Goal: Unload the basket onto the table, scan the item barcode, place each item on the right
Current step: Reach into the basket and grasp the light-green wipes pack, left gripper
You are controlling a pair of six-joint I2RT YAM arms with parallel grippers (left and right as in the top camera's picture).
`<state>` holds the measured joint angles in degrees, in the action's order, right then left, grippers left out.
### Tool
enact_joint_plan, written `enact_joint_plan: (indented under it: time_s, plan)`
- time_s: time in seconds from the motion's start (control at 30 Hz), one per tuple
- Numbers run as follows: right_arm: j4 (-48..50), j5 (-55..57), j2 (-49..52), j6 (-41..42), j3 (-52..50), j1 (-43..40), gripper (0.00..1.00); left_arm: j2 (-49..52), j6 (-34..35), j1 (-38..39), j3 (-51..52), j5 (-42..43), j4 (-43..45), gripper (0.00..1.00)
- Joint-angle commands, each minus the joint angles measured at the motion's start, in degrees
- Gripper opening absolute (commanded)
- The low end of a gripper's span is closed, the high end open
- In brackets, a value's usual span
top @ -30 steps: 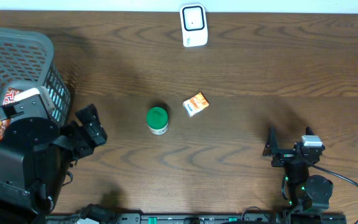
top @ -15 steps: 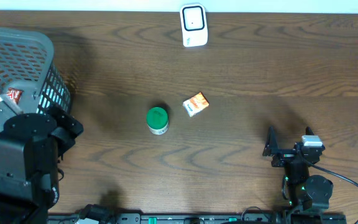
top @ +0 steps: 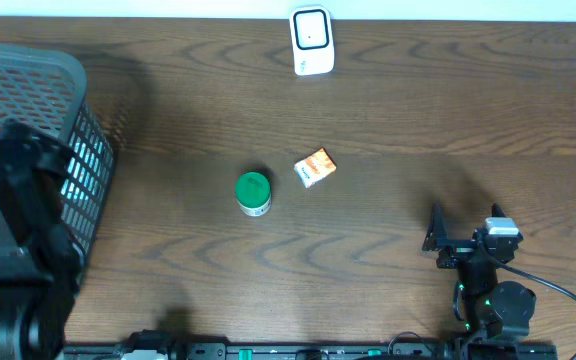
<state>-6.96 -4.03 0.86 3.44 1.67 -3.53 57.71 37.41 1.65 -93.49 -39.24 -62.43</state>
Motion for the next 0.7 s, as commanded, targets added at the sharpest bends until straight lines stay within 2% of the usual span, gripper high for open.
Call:
enact_joint_plan:
  time_s: [0.0, 0.2, 0.33, 0.47, 0.67]
  plan:
    - [-0.5, 0.1, -0.1, 0.2, 0.2, -0.5, 0.99, 4.1, -3.2, -9.3, -0.9, 0.1, 0.4, 0.98]
    - [-0.5, 0.1, -0.1, 0.2, 0.2, -0.5, 0.99, 14.0, -6.3, -26.4, -0.9, 16.2, 0.1, 0.98]
    - [-0.5, 0.1, -0.1, 0.2, 0.2, -0.5, 0.99, 21.6, -8.6, -34.9, -0.9, 26.8, -0.2, 0.98]
    - [-0.5, 0.1, -0.1, 0.2, 0.2, -0.5, 0.99, 28.9, -10.0, -38.7, -0.9, 39.1, -0.2, 0.98]
    - [-0.5, 0.1, -0.1, 0.2, 0.2, -0.5, 0.99, 40.5, -12.1, -38.8, -0.9, 45.7, 0.4, 0.98]
